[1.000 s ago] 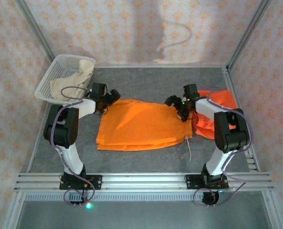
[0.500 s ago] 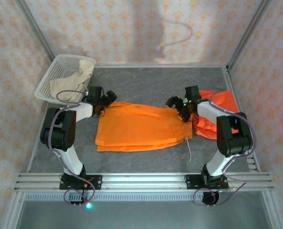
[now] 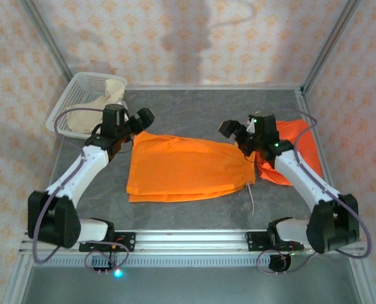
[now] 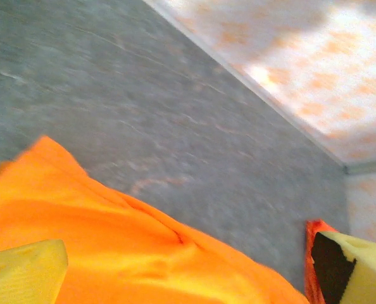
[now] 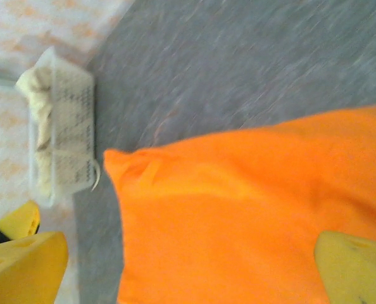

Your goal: Fold and stack the shorts

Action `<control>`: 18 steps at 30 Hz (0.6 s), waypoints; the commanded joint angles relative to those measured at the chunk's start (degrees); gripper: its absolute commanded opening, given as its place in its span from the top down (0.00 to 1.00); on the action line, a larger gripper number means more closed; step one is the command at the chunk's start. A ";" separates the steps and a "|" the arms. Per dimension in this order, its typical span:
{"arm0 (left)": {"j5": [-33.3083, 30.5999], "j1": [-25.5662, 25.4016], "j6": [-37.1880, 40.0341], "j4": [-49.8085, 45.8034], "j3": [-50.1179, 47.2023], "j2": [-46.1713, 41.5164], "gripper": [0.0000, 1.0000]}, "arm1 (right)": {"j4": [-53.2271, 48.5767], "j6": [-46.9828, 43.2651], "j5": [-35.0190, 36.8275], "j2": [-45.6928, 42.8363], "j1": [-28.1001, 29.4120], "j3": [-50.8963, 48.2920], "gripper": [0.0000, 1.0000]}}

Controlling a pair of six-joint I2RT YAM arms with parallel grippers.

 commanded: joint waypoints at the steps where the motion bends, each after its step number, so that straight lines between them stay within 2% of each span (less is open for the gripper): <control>1: -1.49 -4.54 -1.68 -8.22 -5.46 -4.21 0.00 | -1.45 4.78 0.75 -4.11 3.45 -5.57 0.01; 7: -3.18 -9.38 -11.46 -0.15 -22.58 -11.41 0.00 | 3.13 10.04 2.32 -8.87 6.29 -16.08 0.00; 12: -2.75 -9.69 -12.01 1.58 -29.55 -11.10 0.00 | 2.93 9.24 3.14 -6.24 6.36 -20.32 0.00; 18: -6.80 -9.74 -11.55 0.69 -34.88 -10.22 0.00 | 1.97 9.04 4.48 -4.28 6.41 -23.61 0.00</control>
